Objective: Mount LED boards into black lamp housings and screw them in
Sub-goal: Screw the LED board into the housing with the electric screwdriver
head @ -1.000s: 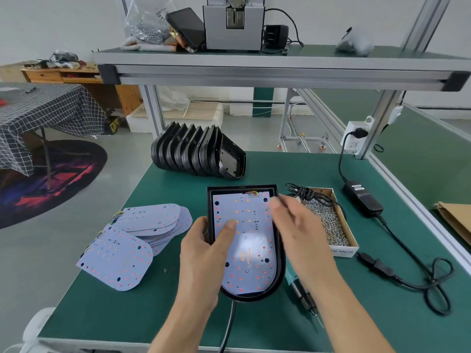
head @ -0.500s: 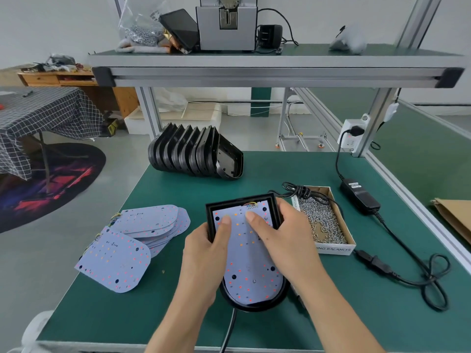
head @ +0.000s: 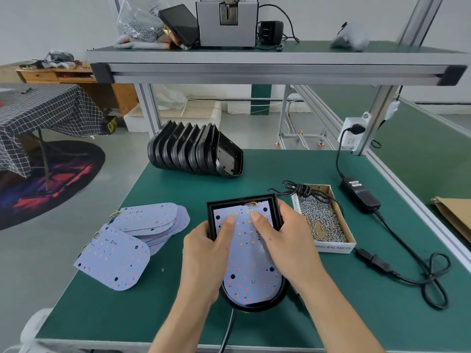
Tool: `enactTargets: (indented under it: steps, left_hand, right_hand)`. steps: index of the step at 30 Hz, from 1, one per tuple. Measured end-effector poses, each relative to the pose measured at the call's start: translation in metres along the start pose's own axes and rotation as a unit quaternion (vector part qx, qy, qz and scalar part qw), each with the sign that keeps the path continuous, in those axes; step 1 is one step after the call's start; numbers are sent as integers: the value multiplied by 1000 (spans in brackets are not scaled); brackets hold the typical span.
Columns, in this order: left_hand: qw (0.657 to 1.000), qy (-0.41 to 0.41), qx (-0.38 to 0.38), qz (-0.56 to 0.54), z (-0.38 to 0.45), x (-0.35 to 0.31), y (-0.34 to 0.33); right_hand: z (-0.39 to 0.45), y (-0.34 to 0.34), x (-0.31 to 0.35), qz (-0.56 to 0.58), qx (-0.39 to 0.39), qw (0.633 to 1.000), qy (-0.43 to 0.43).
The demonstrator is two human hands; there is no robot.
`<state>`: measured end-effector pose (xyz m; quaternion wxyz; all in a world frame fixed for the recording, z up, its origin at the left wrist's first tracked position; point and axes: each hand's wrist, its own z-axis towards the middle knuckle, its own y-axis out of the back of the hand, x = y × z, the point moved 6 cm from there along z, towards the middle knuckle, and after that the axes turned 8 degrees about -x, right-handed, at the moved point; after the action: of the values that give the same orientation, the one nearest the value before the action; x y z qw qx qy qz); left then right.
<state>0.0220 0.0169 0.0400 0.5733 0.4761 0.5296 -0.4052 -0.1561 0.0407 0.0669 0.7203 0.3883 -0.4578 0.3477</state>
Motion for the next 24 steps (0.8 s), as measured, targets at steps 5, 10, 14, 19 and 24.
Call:
enactTargets:
  steps: [5, 10, 14, 19, 24]
  left_hand:
    - [999, 33, 7, -26, 0, 4, -2]
    - [999, 24, -19, -12, -1, 5, 0]
    - [999, 23, -27, -13, -2, 7, 0]
    - [1000, 12, -19, -3, -2, 5, -1]
    - [1000, 9, -22, -6, -1, 5, -1]
  right_hand:
    - [-2, -3, -7, -40, 24, 999, -21]
    - [-10, 4, -4, -79, -46, 996, 18]
    - [-16, 9, -1, -112, -80, 989, 59]
    - [-17, 3, 9, -199, -42, 966, 162]
    - [-9, 4, 12, -244, -24, 952, 181]
